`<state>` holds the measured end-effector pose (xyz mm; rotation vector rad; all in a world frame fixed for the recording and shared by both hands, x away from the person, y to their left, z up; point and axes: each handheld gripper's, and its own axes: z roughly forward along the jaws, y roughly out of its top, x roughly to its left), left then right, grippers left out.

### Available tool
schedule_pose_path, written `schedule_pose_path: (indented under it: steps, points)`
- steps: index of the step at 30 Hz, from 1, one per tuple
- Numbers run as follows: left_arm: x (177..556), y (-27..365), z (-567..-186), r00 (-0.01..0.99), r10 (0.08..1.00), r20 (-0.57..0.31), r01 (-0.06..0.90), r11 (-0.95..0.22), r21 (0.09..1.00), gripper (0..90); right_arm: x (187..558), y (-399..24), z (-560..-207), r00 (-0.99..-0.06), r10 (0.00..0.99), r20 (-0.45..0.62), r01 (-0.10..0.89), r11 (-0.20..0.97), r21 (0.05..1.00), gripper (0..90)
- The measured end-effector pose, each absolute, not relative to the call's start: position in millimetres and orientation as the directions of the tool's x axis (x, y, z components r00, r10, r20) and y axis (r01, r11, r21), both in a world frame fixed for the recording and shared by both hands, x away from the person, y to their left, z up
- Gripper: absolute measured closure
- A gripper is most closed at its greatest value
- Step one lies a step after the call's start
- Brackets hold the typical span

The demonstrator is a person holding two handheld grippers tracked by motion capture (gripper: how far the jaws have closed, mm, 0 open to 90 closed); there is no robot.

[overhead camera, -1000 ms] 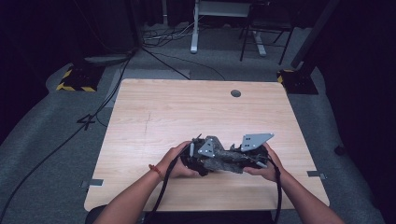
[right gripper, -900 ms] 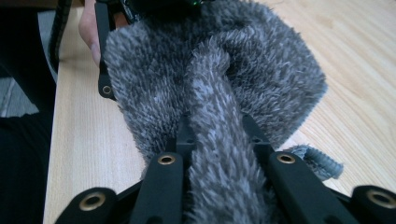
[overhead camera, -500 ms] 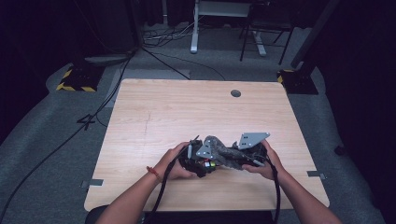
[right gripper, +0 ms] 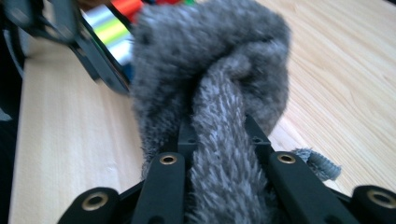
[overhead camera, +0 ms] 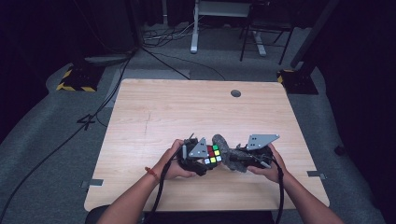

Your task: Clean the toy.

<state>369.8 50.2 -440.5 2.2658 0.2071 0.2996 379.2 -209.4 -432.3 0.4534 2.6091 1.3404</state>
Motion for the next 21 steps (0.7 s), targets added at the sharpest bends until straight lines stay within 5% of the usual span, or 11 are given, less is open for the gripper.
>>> schedule_pose_path:
  steps: [21]
  points:
    - [371.1,32.7,-443.6,0.960,0.207,0.187,0.010,-0.695,0.719,32.9,370.1,-195.9,-414.8,-0.962,0.274,0.006,0.134,0.450,0.883,76.4]
